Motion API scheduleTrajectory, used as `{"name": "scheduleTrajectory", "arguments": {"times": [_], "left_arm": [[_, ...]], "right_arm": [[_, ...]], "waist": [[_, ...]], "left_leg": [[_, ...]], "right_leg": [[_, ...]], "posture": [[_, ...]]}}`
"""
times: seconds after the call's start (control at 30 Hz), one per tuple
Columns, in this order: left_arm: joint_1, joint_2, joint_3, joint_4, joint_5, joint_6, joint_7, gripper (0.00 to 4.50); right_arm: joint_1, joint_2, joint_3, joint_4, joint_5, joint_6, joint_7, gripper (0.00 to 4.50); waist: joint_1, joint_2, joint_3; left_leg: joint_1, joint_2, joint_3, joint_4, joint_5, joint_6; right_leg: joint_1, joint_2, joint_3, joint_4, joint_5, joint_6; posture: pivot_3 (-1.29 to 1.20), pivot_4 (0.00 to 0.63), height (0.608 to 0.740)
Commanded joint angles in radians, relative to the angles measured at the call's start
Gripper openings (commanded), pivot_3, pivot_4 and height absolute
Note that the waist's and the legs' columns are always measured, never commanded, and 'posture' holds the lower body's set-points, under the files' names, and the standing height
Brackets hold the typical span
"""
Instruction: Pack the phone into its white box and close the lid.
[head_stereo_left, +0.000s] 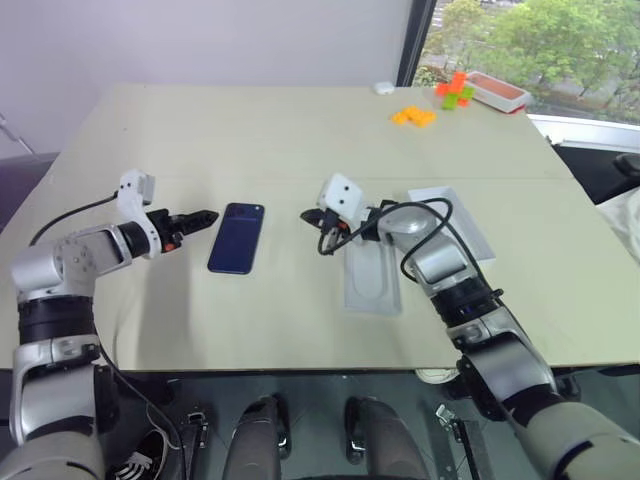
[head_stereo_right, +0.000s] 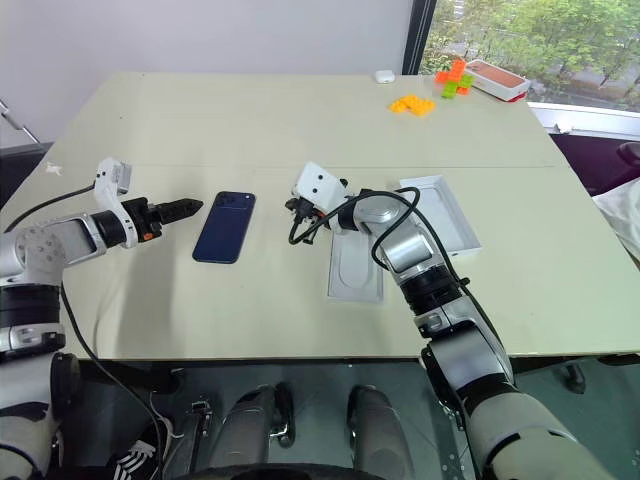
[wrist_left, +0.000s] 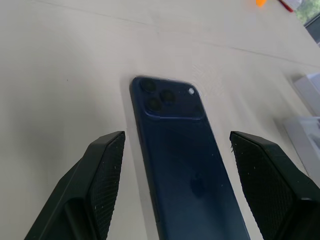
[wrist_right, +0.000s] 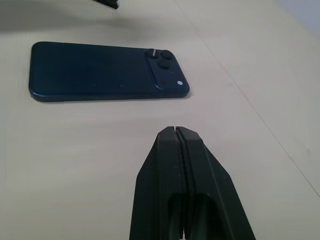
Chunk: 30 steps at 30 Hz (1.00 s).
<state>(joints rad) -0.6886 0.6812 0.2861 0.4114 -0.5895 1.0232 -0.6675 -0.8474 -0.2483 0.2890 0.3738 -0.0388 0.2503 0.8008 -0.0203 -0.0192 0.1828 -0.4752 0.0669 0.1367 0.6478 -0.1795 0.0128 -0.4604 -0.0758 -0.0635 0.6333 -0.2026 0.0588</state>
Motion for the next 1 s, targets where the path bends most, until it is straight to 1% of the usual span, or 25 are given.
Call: {"name": "scheduleTrajectory", "arguments": {"times": [0.03, 0.13, 0.23, 0.33, 0.47, 0.57, 0.6, 0.8, 0.9, 1.0], "left_arm": [[-0.066, -0.003, 0.005, 0.093, 0.015, -0.012, -0.008, 3.54], [-0.134, -0.032, 0.011, 0.212, 0.02, -0.007, -0.005, 3.54], [-0.171, -0.046, -0.01, 0.291, 0.039, -0.01, -0.022, 3.54], [-0.192, -0.047, -0.025, 0.349, 0.046, 0.033, -0.05, 3.54], [-0.2, -0.053, -0.075, 0.391, 0.075, 0.082, -0.078, 3.54], [-0.215, -0.064, -0.071, 0.42, 0.085, 0.102, -0.073, 3.54], [-0.218, -0.067, -0.073, 0.421, 0.086, 0.118, -0.075, 3.54], [-0.164, -0.098, -0.129, 0.285, 0.068, 0.279, -0.094, 3.54], [-0.139, -0.115, -0.111, 0.223, 0.045, 0.334, -0.097, 3.54], [-0.123, -0.144, -0.083, 0.175, 0.045, 0.342, -0.053, 3.54]], "right_arm": [[-0.029, 0.041, 0.015, 0.021, -0.026, 0.025, -0.046, 0.03], [-0.042, 0.1, 0.027, 0.07, -0.04, 0.078, -0.083, 0.03], [-0.07, 0.143, 0.041, 0.122, -0.048, 0.117, -0.086, 0.03], [-0.105, 0.174, 0.048, 0.182, -0.058, 0.125, -0.102, 0.03], [-0.135, 0.195, 0.052, 0.244, -0.079, 0.101, -0.132, 0.03], [-0.146, 0.205, 0.041, 0.265, -0.075, 0.089, -0.138, 0.03], [-0.148, 0.204, 0.044, 0.269, -0.079, 0.086, -0.136, 0.03], [-0.148, 0.192, 0.049, 0.279, -0.083, 0.08, -0.122, 0.03], [-0.135, 0.18, 0.061, 0.272, -0.093, 0.075, -0.108, 0.03], [-0.116, 0.16, 0.071, 0.262, -0.107, 0.08, -0.088, 0.03]], "waist": [[0.0, 0.0, 0.0], [0.001, 0.0, 0.0], [-0.001, 0.0, 0.0], [-0.002, 0.0, 0.0], [0.0, 0.0, 0.0], [0.001, 0.0, 0.0], [0.0, 0.0, 0.0], [0.002, 0.0, -0.001], [0.002, 0.0, -0.001], [0.005, 0.0, -0.001]], "left_leg": [[0.0, 0.0, 0.0, 0.0, 0.0, 0.0], [0.0, 0.0, -0.001, 0.0, 0.001, -0.002], [0.0, 0.0, -0.001, 0.0, 0.002, -0.002], [0.0, 0.0, -0.001, 0.001, 0.002, -0.002], [0.0, 0.0, -0.001, 0.0, 0.002, -0.002], [0.0, 0.0, -0.001, 0.0, 0.002, -0.002], [0.0, 0.0, -0.001, 0.0, 0.002, -0.002], [0.001, -0.001, -0.001, 0.0, 0.002, -0.002], [0.001, -0.001, -0.001, 0.0, 0.002, -0.002], [0.001, -0.001, -0.001, 0.0, 0.002, -0.002]], "right_leg": [[0.0, 0.0, 0.0, 0.001, 0.0, 0.0], [0.0, 0.001, 0.0, 0.002, 0.0, 0.0], [0.0, 0.001, 0.0, 0.003, 0.0, 0.0], [-0.001, 0.001, 0.0, 0.003, 0.0, 0.0], [0.0, 0.001, 0.0, 0.003, 0.0, 0.0], [0.0, 0.0, 0.0, 0.003, 0.0, 0.0], [0.0, 0.0, 0.0, 0.003, 0.0, 0.0], [0.001, -0.001, 0.0, 0.003, 0.0, 0.0], [0.001, -0.002, 0.0, 0.003, 0.0, 0.0], [0.002, -0.002, 0.0, 0.003, 0.0, 0.0]], "posture": [[0.0, 0.15, 0.74], [0.0, 0.15, 0.74], [0.0, 0.15, 0.74], [0.0, 0.15, 0.74], [0.0, 0.15, 0.74], [0.0, 0.15, 0.74], [0.0, 0.15, 0.74], [0.0, 0.15, 0.74], [0.0, 0.15, 0.74], [0.0, 0.15, 0.74]]}}
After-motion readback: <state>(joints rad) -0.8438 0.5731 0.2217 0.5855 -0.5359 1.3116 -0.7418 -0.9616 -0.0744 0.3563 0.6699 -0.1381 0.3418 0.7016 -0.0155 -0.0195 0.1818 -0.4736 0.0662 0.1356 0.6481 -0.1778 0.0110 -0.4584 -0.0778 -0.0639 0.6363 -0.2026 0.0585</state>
